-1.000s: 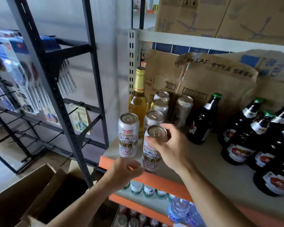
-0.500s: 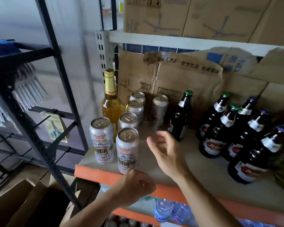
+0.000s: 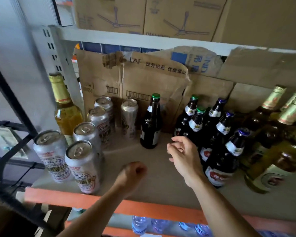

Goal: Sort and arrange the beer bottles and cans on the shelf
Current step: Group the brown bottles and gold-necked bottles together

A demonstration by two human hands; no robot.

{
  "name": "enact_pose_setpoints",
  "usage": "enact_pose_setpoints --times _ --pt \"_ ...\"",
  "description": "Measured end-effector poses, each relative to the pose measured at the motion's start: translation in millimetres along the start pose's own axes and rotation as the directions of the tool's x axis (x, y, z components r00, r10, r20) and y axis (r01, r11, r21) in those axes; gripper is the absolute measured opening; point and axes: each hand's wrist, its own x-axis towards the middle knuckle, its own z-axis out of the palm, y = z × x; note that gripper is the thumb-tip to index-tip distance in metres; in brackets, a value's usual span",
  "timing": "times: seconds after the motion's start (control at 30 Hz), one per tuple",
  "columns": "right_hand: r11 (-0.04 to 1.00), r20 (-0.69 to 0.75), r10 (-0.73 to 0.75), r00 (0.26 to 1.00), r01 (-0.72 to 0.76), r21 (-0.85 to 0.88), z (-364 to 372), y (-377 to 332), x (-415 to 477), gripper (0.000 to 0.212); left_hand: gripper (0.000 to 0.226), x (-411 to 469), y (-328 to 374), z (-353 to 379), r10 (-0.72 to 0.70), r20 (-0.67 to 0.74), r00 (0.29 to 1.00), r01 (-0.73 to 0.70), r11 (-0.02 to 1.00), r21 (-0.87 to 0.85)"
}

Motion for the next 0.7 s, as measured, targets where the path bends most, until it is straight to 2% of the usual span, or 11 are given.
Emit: enact_pose_setpoints --times 0.13,0.33,0.4,0.47,0.53,0.6,0.7 --pt "1.000 0.013 0.012 1.000 -0.011 -0.029 -10 9 13 0.023 0.008 10 -6 5 -0.043 -0.136 0.990 0.049 0.998 0.044" --pt "0.998 0.094 -0.033 0.995 0.038 -0.050 3 9 35 0.027 0.009 22 -4 2 -0.118 -0.113 0.987 0.126 0.990 0.064" --pt "0.993 0.089 -0.077 0.993 0.084 -0.079 9 2 42 0.031 0.016 23 -5 1 -0.058 -0.153 0.986 0.076 0.990 0.115" --pt "0.989 0.065 -0.110 0.992 0.116 -0.090 14 -5 51 0.039 0.028 23 -9 2 0.018 -0.157 0.987 0.025 0.963 0.267" --pt "0.985 0.047 -0.134 0.990 0.138 -0.099 19 -12 60 0.047 0.047 21 -14 3 -0.024 -0.103 0.994 0.058 0.938 0.342" --pt "0.984 0.033 -0.149 0.988 0.152 -0.097 25 -19 72 0.054 0.057 21 -17 5 -0.062 -0.070 0.996 0.083 0.931 0.355" --pt "0.978 -0.005 -0.175 0.984 0.174 -0.118 36 -32 91 0.063 0.063 23 -16 5 0.050 -0.114 0.992 0.010 0.881 0.474"
